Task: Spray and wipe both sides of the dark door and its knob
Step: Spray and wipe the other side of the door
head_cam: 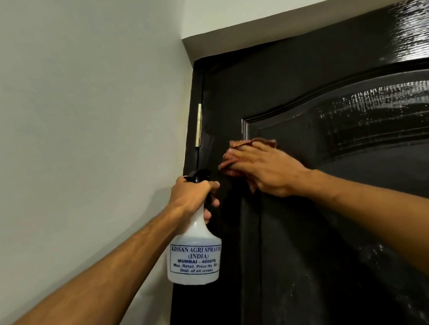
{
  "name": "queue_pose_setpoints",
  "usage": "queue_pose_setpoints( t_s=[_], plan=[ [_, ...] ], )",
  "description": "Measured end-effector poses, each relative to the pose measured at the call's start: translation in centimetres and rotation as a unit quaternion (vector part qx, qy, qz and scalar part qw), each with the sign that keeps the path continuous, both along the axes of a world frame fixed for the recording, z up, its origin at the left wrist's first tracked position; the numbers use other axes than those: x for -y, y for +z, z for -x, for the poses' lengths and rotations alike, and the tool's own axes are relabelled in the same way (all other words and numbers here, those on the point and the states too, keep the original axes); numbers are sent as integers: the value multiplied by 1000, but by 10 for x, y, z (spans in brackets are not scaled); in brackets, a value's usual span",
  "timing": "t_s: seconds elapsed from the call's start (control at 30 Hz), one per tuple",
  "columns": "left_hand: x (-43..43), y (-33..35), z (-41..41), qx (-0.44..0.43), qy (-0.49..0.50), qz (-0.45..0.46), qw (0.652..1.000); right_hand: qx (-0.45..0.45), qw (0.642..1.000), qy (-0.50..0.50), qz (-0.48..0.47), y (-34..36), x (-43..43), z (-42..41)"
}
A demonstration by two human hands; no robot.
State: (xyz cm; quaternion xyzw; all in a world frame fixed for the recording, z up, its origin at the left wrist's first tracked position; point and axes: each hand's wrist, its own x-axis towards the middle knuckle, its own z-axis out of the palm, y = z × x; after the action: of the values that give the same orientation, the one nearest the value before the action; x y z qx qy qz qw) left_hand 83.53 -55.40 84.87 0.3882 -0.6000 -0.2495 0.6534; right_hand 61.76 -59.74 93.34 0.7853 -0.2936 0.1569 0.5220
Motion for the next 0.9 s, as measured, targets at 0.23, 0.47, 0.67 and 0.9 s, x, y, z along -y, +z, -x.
queue_pose_setpoints(
  t_s=[0.23,0.47,0.67,0.9],
  plan=[
    [13,7,-8,-12,22,-12,1000,121,991,-11,47,39,15,-30],
    [25,28,-16,-5,52,15,999,63,997,-18,40,54,33,-72],
    [40,31,-28,-14,62,27,998,118,991,23,65,44,47,-97],
    [43,23,-35,-6,50,30,998,30,999,18,34,49,50,-86]
  ],
)
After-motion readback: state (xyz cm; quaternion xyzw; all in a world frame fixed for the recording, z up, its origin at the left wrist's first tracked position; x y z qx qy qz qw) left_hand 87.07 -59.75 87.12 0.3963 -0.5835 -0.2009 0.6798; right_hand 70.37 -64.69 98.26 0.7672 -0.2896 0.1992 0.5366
